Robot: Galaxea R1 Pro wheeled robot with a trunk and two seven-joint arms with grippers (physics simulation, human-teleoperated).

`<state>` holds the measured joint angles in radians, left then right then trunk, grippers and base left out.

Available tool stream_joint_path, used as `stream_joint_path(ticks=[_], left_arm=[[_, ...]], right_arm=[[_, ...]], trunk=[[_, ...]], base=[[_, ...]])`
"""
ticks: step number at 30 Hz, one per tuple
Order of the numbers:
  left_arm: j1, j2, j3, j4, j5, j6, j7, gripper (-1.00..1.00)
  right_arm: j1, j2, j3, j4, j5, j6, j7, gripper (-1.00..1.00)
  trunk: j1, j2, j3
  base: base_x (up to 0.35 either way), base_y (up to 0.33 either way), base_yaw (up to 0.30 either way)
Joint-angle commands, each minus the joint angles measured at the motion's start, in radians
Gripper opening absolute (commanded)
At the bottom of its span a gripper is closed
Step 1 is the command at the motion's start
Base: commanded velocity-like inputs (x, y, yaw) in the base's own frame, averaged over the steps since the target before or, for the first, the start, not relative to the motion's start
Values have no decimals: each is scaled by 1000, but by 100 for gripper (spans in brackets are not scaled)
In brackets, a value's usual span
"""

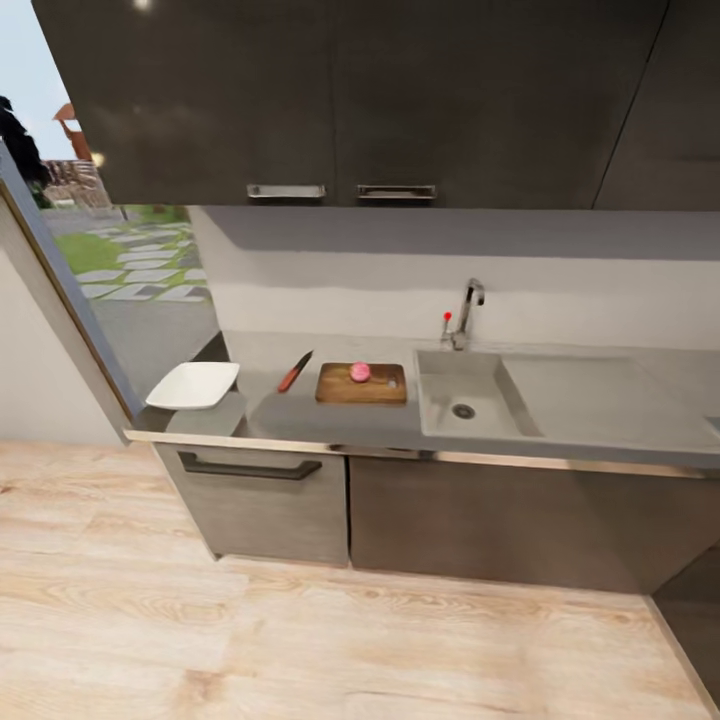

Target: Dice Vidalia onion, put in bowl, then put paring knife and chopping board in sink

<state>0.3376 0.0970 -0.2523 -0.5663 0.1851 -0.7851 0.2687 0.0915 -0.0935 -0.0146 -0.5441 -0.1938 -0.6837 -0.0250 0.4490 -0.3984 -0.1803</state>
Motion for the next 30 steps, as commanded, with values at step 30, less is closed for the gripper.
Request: stream_joint_path(ticks=[30], left_arm=[[0, 1, -8, 10, 10, -1, 4, 100]], right_arm=[[1, 0, 1, -2, 0, -5, -3, 100]], trunk=[[1, -2, 27]], base=[[175, 192, 0]])
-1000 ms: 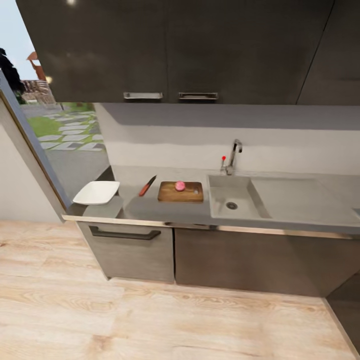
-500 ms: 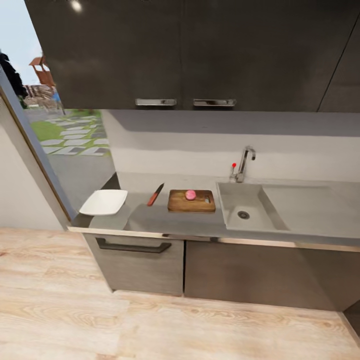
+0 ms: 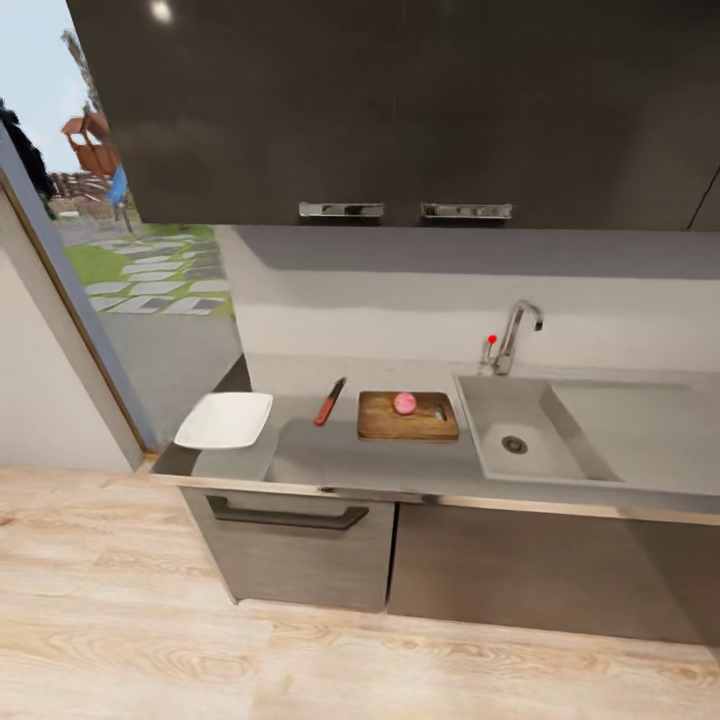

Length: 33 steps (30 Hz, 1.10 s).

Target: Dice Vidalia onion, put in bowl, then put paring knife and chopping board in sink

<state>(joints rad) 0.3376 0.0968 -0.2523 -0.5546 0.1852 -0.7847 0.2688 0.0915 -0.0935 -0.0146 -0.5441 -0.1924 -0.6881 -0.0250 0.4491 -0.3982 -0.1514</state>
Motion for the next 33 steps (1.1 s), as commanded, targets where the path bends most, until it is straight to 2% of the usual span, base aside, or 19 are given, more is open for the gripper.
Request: stream_joint_path(ticks=[1, 10, 28, 33], left_arm=[[0, 1, -8, 0, 10, -2, 4, 100], [0, 2, -8, 2, 10, -2, 4, 100], [0, 2, -8, 7, 10, -2, 4, 100], [0, 2, -8, 7, 10, -2, 3, 100]], right_arm=[[1, 0, 1, -2, -1, -1, -3, 100], [1, 0, 1, -2, -1, -1, -3, 100], [1, 0, 1, -2, -2, -1, -2, 100], [1, 0, 1, -2, -2, -1, -1, 100]], trunk=[[1, -2, -2], [1, -2, -2], [1, -2, -2], [1, -2, 2]], base=[[151, 232, 0], [120, 246, 0], [5, 299, -1], [0, 303, -134]])
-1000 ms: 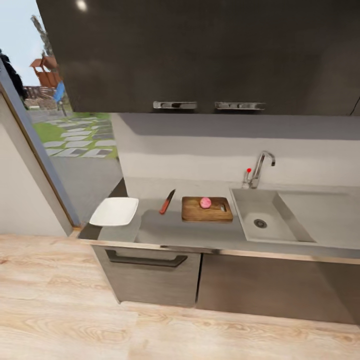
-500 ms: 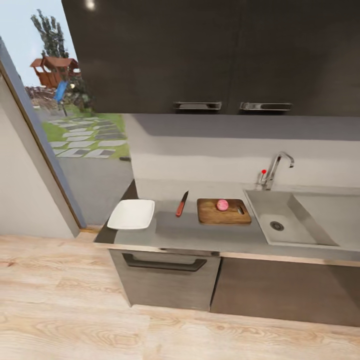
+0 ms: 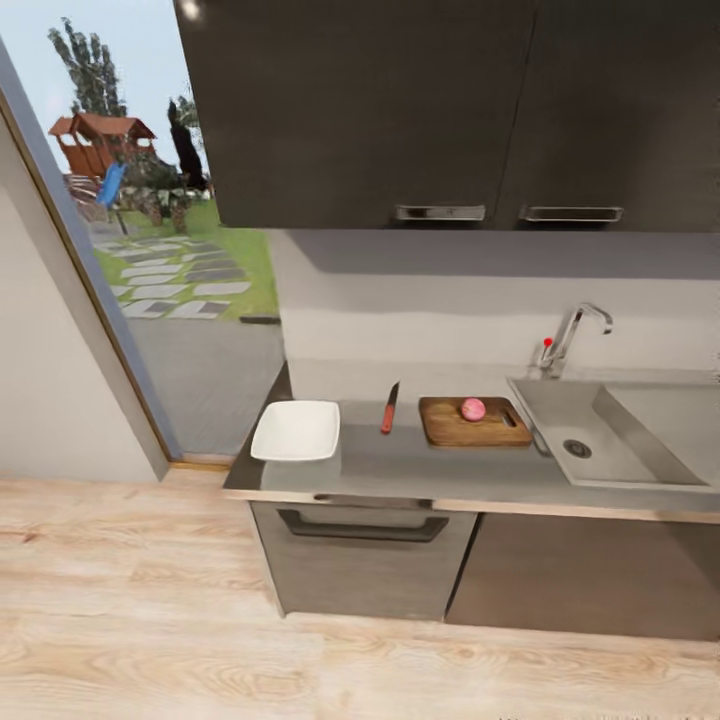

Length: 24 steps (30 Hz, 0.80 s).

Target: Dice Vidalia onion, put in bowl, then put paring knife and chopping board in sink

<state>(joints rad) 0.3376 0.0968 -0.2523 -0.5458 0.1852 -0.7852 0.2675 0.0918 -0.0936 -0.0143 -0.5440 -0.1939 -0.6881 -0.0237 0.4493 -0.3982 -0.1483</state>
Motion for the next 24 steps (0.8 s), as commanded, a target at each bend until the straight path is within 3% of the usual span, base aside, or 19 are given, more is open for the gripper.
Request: stream_joint_path(ticks=[1, 11, 24], left_arm=[[0, 2, -8, -1, 10, -2, 4, 100], [0, 1, -8, 7, 10, -1, 4, 100], [0, 1, -8, 8, 10, 0, 4, 100]], right_arm=[[0, 0, 0, -2, -1, -1, -2, 100], [1, 0, 0, -2, -1, -1, -2, 100], [0, 0, 0, -2, -1, -1, -2, 100]], trunk=[[1, -2, 0], [1, -2, 11], [1, -2, 25]], base=[[0, 303, -186], [0, 287, -186], [0, 25, -180]])
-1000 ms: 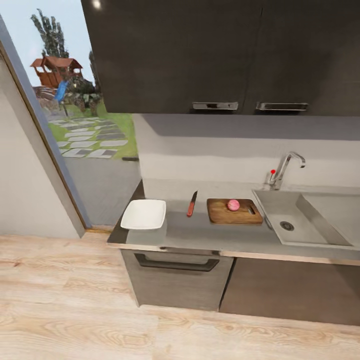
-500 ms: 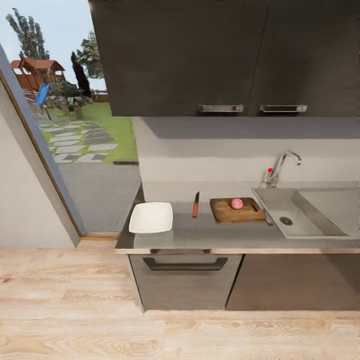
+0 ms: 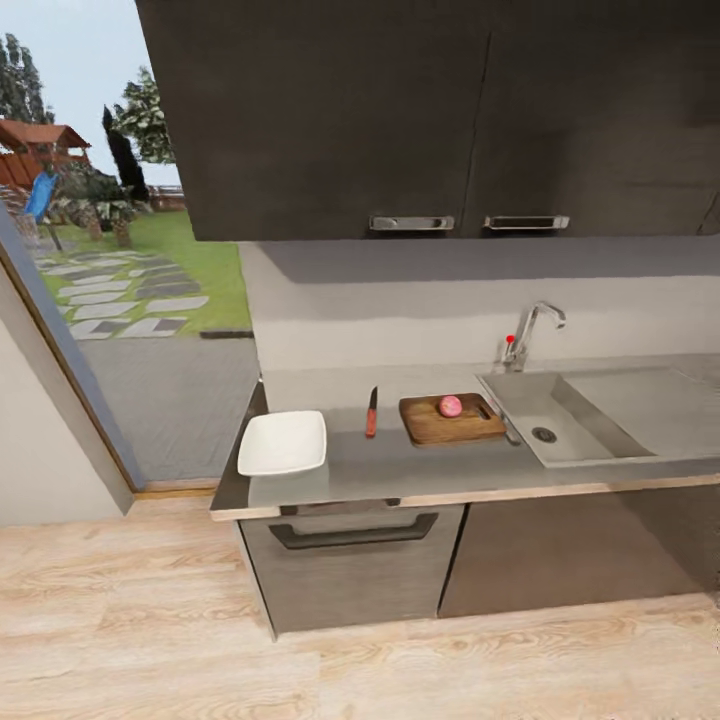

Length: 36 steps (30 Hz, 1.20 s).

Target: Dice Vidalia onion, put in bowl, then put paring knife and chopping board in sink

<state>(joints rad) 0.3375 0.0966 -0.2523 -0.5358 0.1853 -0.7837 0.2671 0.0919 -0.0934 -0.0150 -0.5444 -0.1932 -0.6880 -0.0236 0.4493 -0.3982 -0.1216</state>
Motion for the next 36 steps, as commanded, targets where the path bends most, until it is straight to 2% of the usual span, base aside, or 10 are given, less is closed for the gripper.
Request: stream_joint_path(ticks=[1, 17, 22, 25, 27, 28, 29, 32, 33, 36], left_arm=[[0, 2, -8, -2, 10, -2, 5, 100], [0, 2, -8, 16, -11, -3, 4, 100], [0, 2, -8, 16, -12, -3, 4, 100], [0, 2, -8, 16, -12, -3, 4, 100], [0, 1, -8, 17, -12, -2, 4, 100], [0, 0, -8, 17, -12, -2, 4, 100], [0, 0, -8, 17, -12, -1, 4, 100], [0, 0, -8, 17, -12, -1, 4, 100], [0, 0, -8, 17, -13, -1, 4, 100], [0, 0, -8, 17, -13, -1, 3, 100]], right_arm=[[0, 0, 1, -2, -2, -1, -2, 100], [0, 1, 1, -3, 0, 7, -6, 100], [-56, 30, 3, -94, 25, 55, -150, 100], [-118, 34, 4, -192, 98, 216, -255, 100], [-152, 36, 4, -326, 167, 403, -295, 100], [-181, 37, 4, -480, 201, 578, -313, 100], [-204, 38, 4, -597, 212, 693, -321, 100], [-255, 40, 4, -784, 220, 852, -335, 100], [-301, 44, 4, -877, 222, 950, -349, 100], [-415, 66, 4, -963, 224, 1108, -376, 100]], trunk=[[1, -2, 0], [1, -2, 3], [1, -2, 3], [1, -2, 3], [1, -2, 3], [1, -2, 3], [1, -2, 3], [1, -2, 3], [1, -2, 3], [1, -2, 3]], base=[[0, 0, -180], [-248, 0, -38], [-21, 0, 0], [-4, 0, 0], [-1, 0, 0], [0, 0, 0], [0, 0, 0], [0, 0, 0], [0, 0, 0], [0, 0, 0]])
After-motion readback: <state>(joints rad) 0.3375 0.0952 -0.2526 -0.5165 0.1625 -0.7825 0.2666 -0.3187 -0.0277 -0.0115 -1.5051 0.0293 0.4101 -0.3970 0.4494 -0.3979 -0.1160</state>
